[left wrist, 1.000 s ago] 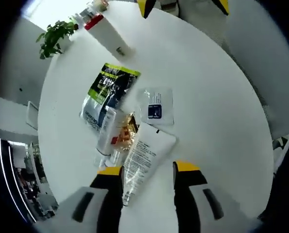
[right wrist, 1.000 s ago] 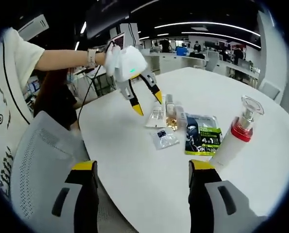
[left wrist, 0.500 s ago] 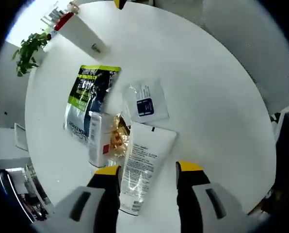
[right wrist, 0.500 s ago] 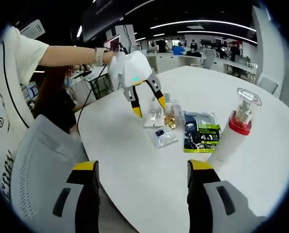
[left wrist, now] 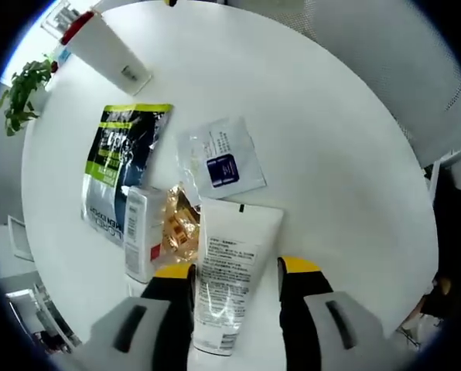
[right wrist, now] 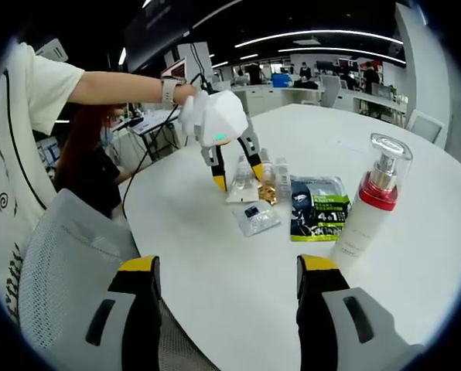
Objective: Arrange the skincare products in the storage area until every visible bottle or jar stands upright without overlapping.
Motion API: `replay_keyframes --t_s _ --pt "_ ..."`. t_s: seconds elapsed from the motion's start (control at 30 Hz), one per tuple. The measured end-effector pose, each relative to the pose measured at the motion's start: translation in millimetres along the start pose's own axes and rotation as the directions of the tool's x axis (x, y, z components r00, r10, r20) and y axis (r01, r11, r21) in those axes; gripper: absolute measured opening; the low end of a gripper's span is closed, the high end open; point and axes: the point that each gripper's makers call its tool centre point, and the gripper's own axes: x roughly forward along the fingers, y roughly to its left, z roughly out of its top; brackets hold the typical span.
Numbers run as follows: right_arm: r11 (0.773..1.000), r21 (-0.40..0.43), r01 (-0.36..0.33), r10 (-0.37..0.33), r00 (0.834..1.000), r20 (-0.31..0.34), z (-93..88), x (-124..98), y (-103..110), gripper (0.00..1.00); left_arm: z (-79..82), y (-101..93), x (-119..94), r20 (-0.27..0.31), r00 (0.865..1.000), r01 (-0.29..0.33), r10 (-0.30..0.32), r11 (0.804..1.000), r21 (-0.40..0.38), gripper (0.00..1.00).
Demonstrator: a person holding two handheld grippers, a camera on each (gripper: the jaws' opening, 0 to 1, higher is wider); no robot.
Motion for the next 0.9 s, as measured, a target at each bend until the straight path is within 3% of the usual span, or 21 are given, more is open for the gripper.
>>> replay_keyframes --t_s 0.27,0.5,0.77,0.9 --pt "1.0 0.01 -0.002 0.002 1.0 0.004 0.4 2.0 0.2 0.7 -8.0 1.4 2.9 0.015 0.998 0.064 -0.063 0.996 -0.057 0.35" --pt "1.0 0.019 -0.006 0.006 1.0 0.002 -1.2 4.9 0.2 0.69 -8.5 -0.9 5.6 -0.016 0.996 0.091 -0.091 0.996 0.005 0.35" --pt "1.0 0.016 -0.01 0.009 1.0 0.009 1.5 6.4 1.3 0.67 -7.8 -5.9 2.3 0.035 0.996 0.078 -0.079 0.997 0.009 0.32" --pt "1.0 0.013 0.002 -0.002 1.0 0.02 3.9 2.7 -1.3 0.65 -6.1 -6.7 1.8 0.027 0.998 0.056 -0.055 0.998 -0.03 0.3"
